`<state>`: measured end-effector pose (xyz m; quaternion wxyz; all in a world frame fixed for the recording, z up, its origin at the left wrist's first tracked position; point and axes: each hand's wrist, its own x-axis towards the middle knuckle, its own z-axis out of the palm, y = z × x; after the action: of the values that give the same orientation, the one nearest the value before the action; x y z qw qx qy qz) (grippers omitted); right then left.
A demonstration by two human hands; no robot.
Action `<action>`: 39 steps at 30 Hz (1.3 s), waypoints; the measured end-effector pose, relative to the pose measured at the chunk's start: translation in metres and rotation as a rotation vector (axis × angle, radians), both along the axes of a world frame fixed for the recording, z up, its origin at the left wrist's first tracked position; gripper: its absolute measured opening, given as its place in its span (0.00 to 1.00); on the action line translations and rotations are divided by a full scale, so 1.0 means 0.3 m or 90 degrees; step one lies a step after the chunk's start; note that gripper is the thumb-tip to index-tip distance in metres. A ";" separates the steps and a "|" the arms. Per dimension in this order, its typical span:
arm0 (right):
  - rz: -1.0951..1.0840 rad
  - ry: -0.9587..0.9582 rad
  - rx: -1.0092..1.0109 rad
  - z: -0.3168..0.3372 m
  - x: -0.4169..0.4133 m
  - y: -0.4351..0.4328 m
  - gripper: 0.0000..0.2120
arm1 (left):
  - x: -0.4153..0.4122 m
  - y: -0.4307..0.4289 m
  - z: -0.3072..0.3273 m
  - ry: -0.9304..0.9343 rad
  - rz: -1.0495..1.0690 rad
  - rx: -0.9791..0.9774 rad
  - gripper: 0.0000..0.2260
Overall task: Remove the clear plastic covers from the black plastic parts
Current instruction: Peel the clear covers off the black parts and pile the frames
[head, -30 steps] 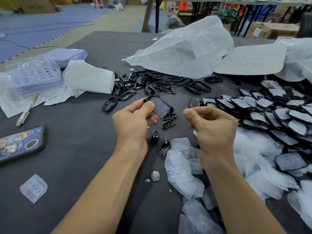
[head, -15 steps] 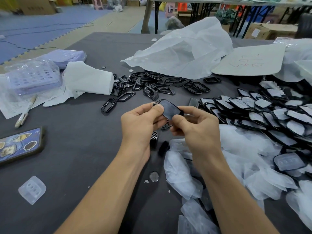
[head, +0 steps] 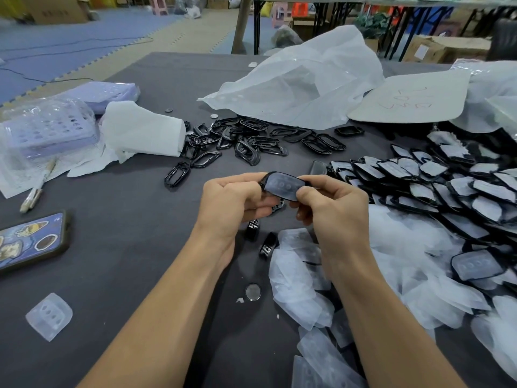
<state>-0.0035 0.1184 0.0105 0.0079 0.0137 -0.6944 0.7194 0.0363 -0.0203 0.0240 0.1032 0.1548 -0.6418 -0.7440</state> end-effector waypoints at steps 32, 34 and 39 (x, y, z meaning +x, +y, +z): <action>0.044 0.058 0.019 -0.009 -0.002 0.001 0.09 | -0.031 0.018 -0.055 0.032 0.037 -0.075 0.04; 0.049 0.062 0.021 -0.009 -0.002 0.004 0.09 | -0.034 0.020 -0.056 0.028 0.043 -0.070 0.04; 0.042 0.071 0.039 -0.015 -0.004 0.000 0.09 | -0.031 0.021 -0.057 0.027 0.038 -0.068 0.05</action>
<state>-0.0049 0.1183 0.0061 0.0225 0.0772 -0.7139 0.6956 0.0270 -0.0140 0.0069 0.1466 0.1526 -0.6731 -0.7086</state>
